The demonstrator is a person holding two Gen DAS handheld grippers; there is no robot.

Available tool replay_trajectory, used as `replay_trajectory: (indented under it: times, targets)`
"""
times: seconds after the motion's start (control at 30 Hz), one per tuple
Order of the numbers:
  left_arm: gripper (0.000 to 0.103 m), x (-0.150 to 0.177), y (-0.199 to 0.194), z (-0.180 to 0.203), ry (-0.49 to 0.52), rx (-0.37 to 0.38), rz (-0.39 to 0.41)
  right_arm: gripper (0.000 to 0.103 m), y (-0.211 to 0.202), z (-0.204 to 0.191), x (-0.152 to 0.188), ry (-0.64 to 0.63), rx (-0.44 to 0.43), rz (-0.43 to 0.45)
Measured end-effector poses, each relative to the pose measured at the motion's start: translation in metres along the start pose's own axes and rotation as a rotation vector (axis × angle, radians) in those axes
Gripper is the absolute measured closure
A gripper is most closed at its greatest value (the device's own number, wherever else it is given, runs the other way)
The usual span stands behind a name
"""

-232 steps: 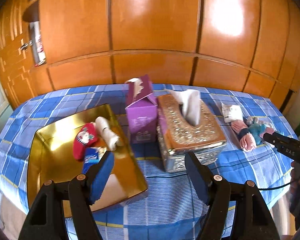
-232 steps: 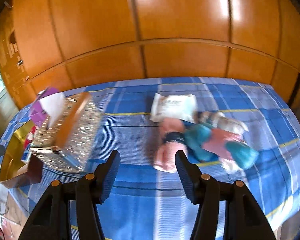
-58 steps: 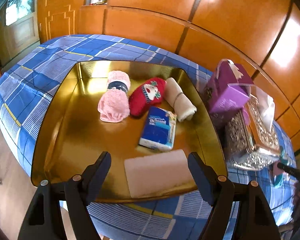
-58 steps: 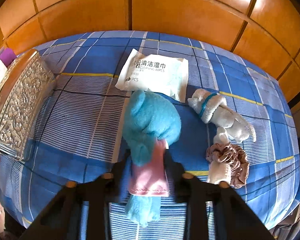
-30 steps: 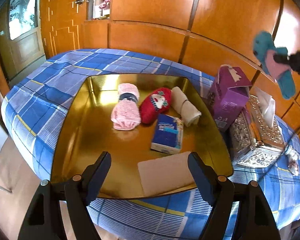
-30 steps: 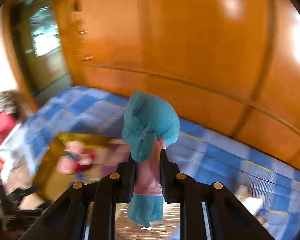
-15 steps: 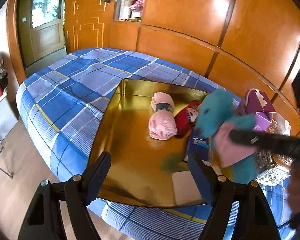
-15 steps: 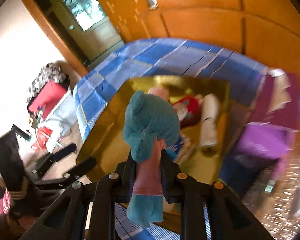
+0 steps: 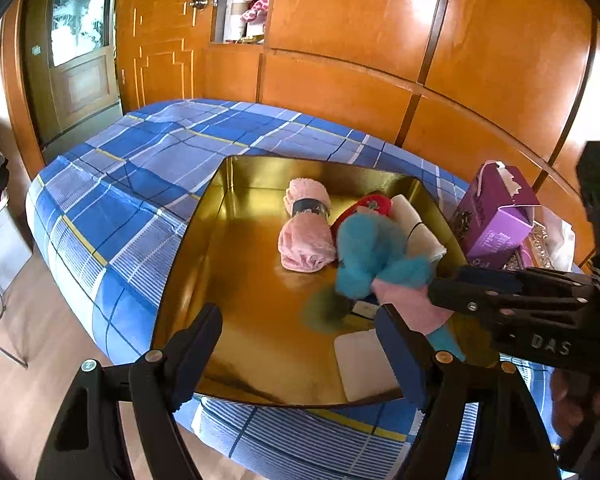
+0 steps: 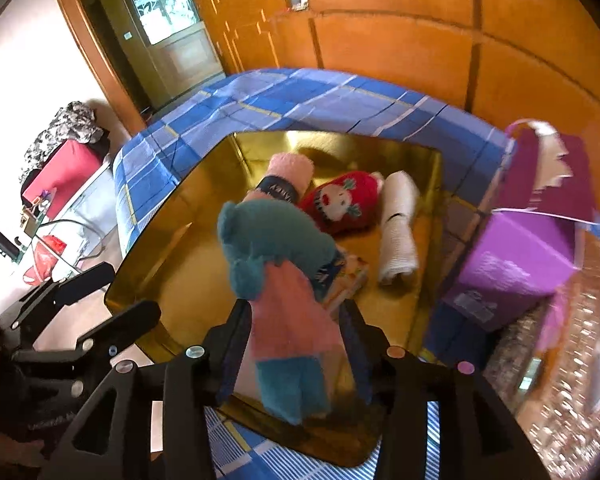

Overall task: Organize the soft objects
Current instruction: 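Carry the teal plush doll into the gold tray and open the right tool, then withdraw both tools from the tray back toward the remaining pile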

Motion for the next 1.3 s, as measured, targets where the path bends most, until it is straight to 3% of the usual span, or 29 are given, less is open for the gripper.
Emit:
replay_trajectory:
  times: [0.2, 0.63, 1.3]
  targets:
    - [0.024, -0.003, -0.012, 0.011, 0.031, 0.011, 0.037, 0.057, -0.034, 0.006, 0.013, 0.002, 0.100, 0.082]
    - [0.024, 0.000, -0.025, 0.039, 0.105, 0.043, 0.063, 0.057, -0.095, 0.033, 0.049, 0.072, 0.227, 0.227]
    - [0.024, 0.014, -0.035, 0.100, 0.268, 0.116, 0.058, 0.057, -0.145, 0.117, 0.130, 0.294, 0.361, 0.243]
Point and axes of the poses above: each gripper's, at about its wrist camera, not at the fingertips, and y roughly the way its jaws point, z to its right, x to its underside, the point moved 2 cm from there along y, roughly the way its jaws point, and after that the axes turned 6 degrees about x, right-handed, at the moved point
